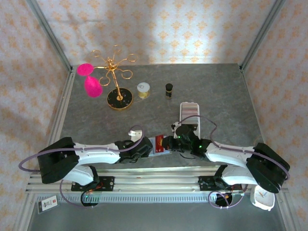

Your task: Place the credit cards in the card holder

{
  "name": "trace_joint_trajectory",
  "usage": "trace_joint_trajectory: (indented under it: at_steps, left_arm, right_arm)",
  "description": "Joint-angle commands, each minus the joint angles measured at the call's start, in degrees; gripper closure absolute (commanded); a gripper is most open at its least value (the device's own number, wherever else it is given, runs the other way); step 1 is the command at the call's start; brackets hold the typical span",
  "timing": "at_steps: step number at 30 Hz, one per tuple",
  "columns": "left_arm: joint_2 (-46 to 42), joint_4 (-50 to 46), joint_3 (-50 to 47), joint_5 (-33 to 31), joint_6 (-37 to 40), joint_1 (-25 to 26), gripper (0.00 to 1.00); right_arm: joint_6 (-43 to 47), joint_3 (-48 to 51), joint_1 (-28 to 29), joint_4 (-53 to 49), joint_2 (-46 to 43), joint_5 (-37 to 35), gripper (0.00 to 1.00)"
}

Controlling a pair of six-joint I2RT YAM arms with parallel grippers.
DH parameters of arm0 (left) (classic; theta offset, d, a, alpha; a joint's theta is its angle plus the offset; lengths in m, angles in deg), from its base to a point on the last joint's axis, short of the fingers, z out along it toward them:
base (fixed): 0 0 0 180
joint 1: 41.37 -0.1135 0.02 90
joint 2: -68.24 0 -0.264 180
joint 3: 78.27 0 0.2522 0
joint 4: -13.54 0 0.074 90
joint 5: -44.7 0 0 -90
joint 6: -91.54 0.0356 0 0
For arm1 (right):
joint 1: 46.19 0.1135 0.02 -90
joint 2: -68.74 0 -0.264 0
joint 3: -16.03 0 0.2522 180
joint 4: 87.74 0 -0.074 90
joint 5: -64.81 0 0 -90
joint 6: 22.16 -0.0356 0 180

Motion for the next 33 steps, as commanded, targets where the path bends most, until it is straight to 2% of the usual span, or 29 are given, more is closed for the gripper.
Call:
trace_joint_trajectory:
  at_steps: [1,7,23,33]
  left_arm:
    - [0.0,-1.1,-3.2,-0.1,-1.3,0.4,0.64]
    - [-1.0,-0.7,-4.7,0.0,-1.5,0.4,0.70]
    - [-2.1,-0.3,-5.9,0.4,-1.2,0.4,0.68]
    - [-2.7,0.3,-6.5,0.8,-1.4,0.4,0.68]
  right_arm:
    - [-1.7,-0.9,0.8,3.8,1.2,-1.5,1.00]
    - [-2.7,-1.4,0.9,5.6,4.1,-1.8,1.00]
    - [-2.4,-2.5,0.9,9.0,8.8,-6.0,1.00]
    - [-4.4,-1.2,0.9,13.8,10.5,-4.1,1.00]
